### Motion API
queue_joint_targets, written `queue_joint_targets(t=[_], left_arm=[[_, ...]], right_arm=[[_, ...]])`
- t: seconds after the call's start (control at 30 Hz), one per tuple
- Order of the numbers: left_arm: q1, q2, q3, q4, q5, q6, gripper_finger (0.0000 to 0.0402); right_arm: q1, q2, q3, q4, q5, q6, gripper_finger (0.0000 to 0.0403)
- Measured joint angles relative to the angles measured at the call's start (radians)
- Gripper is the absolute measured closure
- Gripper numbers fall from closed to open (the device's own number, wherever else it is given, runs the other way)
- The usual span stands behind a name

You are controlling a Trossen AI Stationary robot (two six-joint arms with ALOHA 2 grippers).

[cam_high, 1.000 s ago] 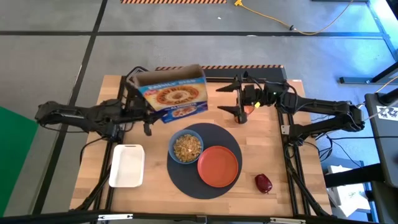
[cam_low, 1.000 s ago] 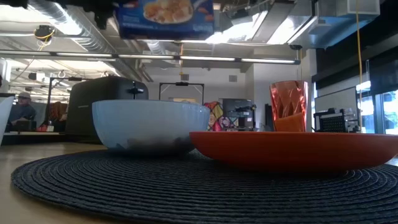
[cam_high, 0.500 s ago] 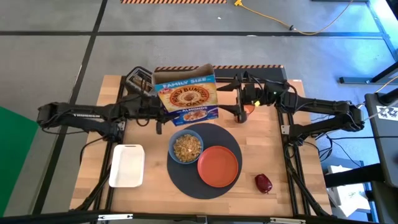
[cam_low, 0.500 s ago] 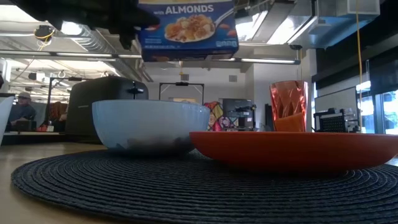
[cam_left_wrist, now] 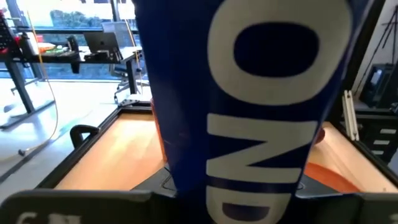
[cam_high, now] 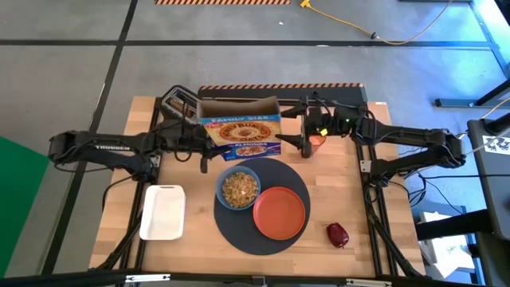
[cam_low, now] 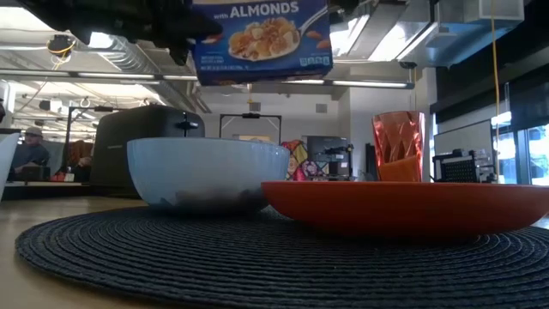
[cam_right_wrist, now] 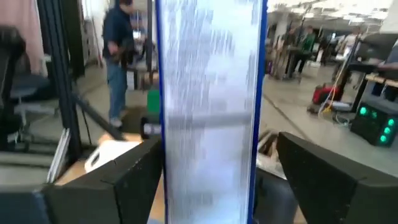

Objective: Arrange a breakfast setting
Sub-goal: Pour the cereal into the blue bowl

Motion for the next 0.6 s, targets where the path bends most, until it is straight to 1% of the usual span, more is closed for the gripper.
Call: queue_joint_targets(t=[0.13,0.23,0.37,0.5,0.6], left_arm=[[0.000,0.040,0.000,0.004,-0.002,0.006,0.0289],[0.000,0.072,0.000,0.044,-0.002,0.006,0.0289],[0.000,0.094,0.000,0.062,-0.004,0.002,0.0289],[0.000,0.093,0.000,0.064,-0.030,0.002,0.0288],[0.000,0.086,0.000,0.065,-0.037,0.000,0.0276]], right_arm=[[-0.008,0.040,0.027,-0.013,-0.035,0.063,0.0084],[-0.009,0.074,0.054,-0.029,-0.050,0.071,0.0095],[-0.008,0.088,0.058,-0.029,-0.045,0.077,0.0139],[-0.009,0.087,0.059,-0.022,-0.060,0.071,0.0201],[-0.010,0.087,0.059,-0.016,-0.084,0.059,0.0244]])
